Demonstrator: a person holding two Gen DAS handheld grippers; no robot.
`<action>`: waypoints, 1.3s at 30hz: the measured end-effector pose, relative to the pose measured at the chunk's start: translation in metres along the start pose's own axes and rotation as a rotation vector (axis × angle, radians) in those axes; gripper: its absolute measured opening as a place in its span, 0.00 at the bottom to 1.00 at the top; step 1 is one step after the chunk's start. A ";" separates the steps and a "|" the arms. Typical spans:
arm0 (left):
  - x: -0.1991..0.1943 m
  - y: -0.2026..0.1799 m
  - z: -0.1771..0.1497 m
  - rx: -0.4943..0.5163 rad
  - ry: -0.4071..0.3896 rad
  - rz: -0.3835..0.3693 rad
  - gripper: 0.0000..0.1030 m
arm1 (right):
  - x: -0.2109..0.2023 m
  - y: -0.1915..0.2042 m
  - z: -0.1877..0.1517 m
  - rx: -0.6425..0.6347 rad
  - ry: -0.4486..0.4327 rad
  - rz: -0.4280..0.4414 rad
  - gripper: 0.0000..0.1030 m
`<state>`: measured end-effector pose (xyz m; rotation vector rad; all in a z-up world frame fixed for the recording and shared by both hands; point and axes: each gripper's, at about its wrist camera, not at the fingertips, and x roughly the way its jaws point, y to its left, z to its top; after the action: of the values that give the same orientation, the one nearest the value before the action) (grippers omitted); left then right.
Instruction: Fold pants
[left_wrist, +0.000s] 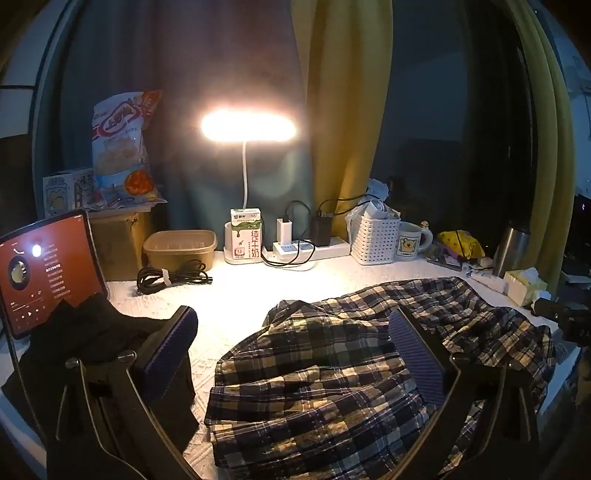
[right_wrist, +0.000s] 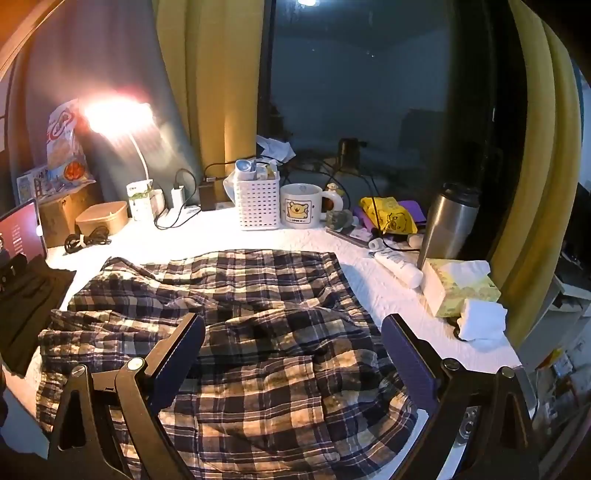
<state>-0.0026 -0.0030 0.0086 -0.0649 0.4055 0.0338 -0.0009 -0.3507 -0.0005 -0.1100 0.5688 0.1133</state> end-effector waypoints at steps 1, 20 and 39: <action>-0.002 -0.001 -0.004 0.003 -0.007 -0.001 0.99 | 0.000 -0.001 0.001 0.001 0.000 0.001 0.94; -0.004 -0.003 -0.002 0.004 -0.008 -0.007 0.99 | 0.002 0.001 0.004 -0.004 0.001 0.002 0.94; -0.015 0.000 -0.004 0.005 -0.013 0.011 0.99 | -0.009 0.005 0.003 -0.016 -0.015 0.013 0.94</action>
<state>-0.0184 -0.0032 0.0110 -0.0573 0.3925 0.0442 -0.0077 -0.3465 0.0061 -0.1208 0.5538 0.1314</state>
